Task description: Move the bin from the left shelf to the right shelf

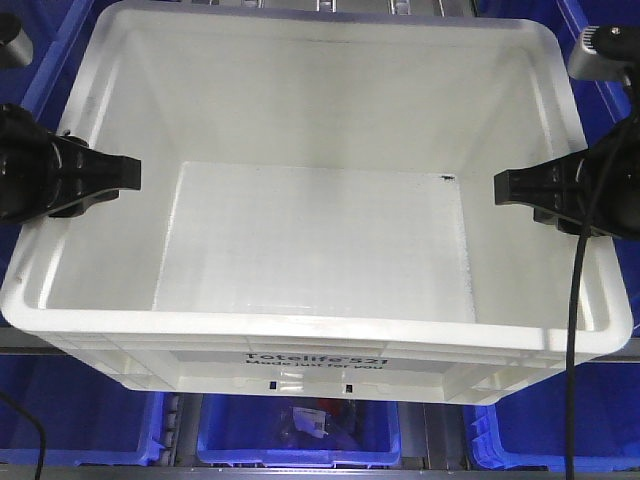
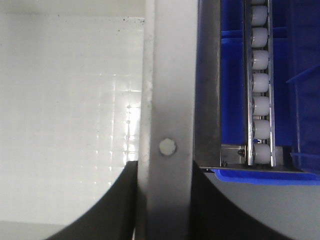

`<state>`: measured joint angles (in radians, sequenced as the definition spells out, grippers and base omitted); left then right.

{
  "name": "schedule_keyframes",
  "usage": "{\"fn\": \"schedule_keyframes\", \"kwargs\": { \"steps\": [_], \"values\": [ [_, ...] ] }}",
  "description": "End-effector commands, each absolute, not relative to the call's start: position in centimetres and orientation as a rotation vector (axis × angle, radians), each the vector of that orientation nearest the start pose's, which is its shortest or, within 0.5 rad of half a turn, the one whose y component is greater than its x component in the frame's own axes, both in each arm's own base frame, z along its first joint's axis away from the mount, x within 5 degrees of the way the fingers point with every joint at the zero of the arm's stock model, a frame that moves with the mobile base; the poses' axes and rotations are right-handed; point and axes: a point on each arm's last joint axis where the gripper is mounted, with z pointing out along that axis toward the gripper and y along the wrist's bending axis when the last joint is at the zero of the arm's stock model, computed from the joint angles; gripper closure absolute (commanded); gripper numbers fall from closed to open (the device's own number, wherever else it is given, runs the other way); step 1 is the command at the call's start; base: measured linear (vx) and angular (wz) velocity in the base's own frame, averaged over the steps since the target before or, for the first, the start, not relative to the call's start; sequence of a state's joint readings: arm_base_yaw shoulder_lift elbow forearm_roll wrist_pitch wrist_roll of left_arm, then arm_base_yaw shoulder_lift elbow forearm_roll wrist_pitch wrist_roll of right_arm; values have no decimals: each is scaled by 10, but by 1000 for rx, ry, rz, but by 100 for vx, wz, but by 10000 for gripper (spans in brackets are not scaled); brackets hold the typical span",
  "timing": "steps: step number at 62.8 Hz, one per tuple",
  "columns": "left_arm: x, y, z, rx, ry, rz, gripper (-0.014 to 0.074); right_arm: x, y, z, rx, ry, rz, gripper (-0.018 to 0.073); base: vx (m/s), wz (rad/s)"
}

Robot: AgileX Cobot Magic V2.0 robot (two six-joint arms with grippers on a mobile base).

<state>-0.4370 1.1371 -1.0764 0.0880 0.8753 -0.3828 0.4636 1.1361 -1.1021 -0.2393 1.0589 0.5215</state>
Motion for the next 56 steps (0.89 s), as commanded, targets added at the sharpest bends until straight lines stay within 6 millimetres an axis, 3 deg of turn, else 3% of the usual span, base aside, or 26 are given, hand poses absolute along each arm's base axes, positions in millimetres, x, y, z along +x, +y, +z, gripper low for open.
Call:
{"fn": "schedule_keyframes", "kwargs": {
  "steps": [1, 56],
  "values": [
    [205, -91, 388, 157, 2219, -322, 558, 203, 69, 379, -25, 2365, 8, 564, -8, 2],
    [205, -91, 387, 157, 2219, -322, 558, 203, 69, 379, -25, 2366, 8, 564, -15, -6]
  ]
}}
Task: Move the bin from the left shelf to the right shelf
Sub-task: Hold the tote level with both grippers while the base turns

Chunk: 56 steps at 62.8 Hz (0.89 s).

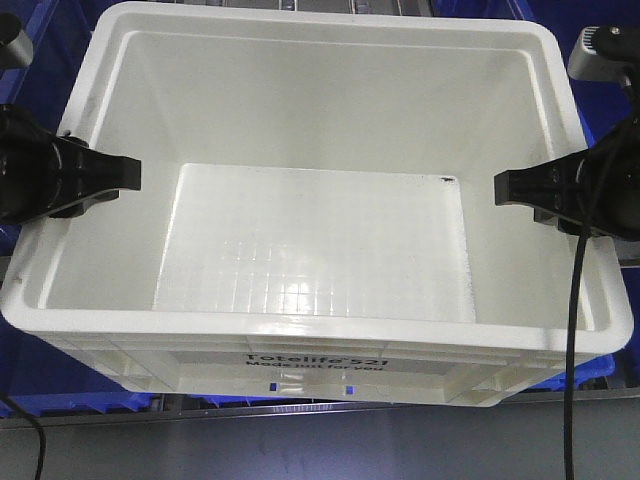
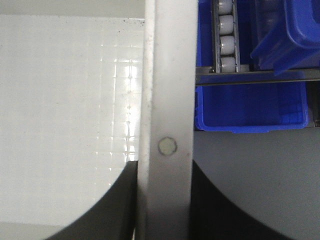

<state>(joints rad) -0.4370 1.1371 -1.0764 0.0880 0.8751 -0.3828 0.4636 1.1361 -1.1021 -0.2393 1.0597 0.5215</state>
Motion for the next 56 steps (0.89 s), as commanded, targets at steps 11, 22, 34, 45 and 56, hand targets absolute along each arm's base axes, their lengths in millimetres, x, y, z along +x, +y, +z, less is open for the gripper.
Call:
{"fn": "schedule_keyframes", "kwargs": {
  "steps": [11, 22, 34, 45, 56],
  "values": [
    [205, -91, 387, 157, 2219, -322, 558, 203, 69, 378, -24, 2369, 5, 564, -16, -17],
    [205, -91, 387, 157, 2219, -322, 558, 203, 69, 378, -24, 2369, 5, 564, -14, -17],
    [205, -91, 387, 157, 2219, -322, 558, 203, 69, 378, -24, 2369, 5, 564, -11, -17],
    [205, -91, 387, 157, 2219, -322, 558, 203, 69, 378, -24, 2369, 5, 564, -7, -18],
    [205, -91, 387, 157, 2219, -322, 558, 203, 69, 378, -24, 2369, 5, 564, -4, -20]
  ]
}}
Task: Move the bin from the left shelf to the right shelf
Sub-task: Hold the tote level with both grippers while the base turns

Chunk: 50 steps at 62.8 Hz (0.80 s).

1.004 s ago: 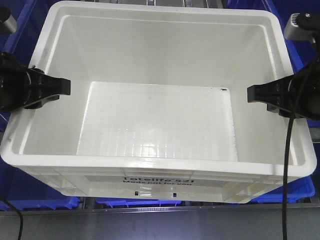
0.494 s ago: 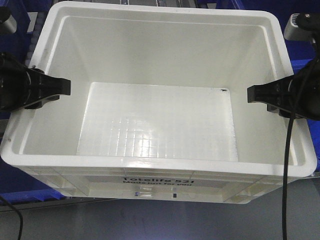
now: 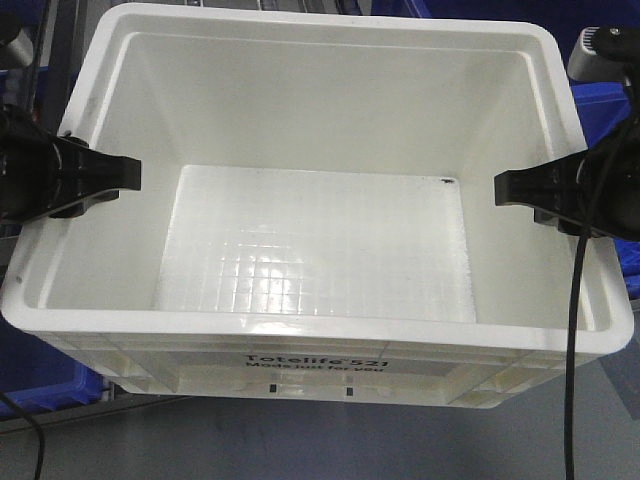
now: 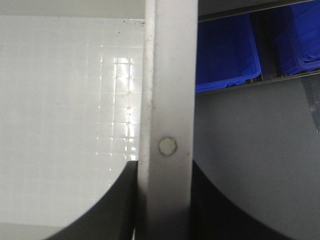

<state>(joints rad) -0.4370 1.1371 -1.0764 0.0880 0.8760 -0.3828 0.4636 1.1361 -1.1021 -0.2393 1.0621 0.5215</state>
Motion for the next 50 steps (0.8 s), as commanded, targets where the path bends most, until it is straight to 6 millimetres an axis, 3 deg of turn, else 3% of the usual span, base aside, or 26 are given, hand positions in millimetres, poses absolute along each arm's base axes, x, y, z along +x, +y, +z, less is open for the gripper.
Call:
{"fn": "schedule_keyframes", "kwargs": {
  "steps": [1, 50],
  "values": [
    [205, -91, 387, 157, 2219, -322, 558, 203, 69, 378, -24, 2369, 5, 564, -4, -22],
    [205, -91, 387, 157, 2219, -322, 558, 203, 69, 378, -24, 2369, 5, 564, -3, -37]
  ]
}}
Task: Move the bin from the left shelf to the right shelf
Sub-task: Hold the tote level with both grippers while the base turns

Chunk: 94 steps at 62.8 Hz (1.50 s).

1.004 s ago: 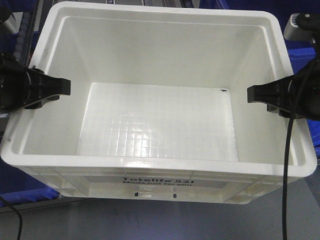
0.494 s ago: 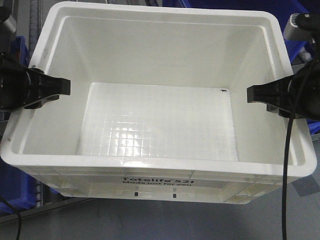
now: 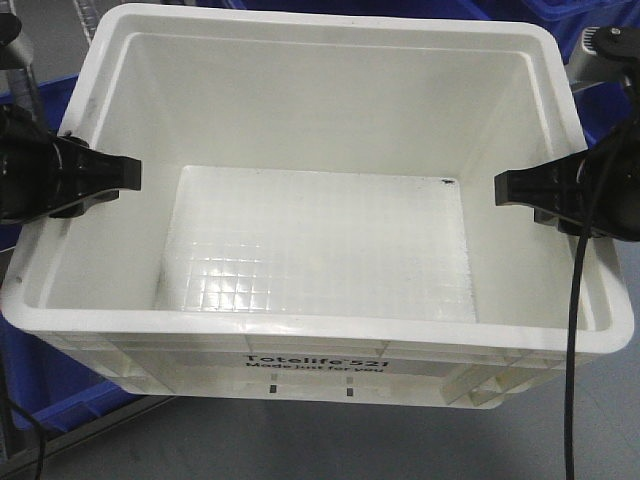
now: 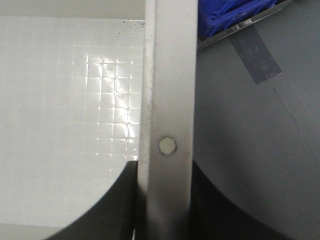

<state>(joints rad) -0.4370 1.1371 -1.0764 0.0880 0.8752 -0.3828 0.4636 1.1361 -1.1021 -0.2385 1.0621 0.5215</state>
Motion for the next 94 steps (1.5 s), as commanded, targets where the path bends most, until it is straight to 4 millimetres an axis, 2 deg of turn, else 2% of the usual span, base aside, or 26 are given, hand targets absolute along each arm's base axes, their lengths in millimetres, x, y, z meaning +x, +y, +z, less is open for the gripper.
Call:
{"fn": "schedule_keyframes", "kwargs": {
  "steps": [1, 94],
  "values": [
    [205, -91, 387, 157, 2219, -322, 558, 203, 69, 378, -24, 2369, 5, 564, -3, -45],
    [205, -91, 387, 157, 2219, -322, 558, 202, 68, 377, -20, 2385, -6, 564, 4, -50]
  ]
}}
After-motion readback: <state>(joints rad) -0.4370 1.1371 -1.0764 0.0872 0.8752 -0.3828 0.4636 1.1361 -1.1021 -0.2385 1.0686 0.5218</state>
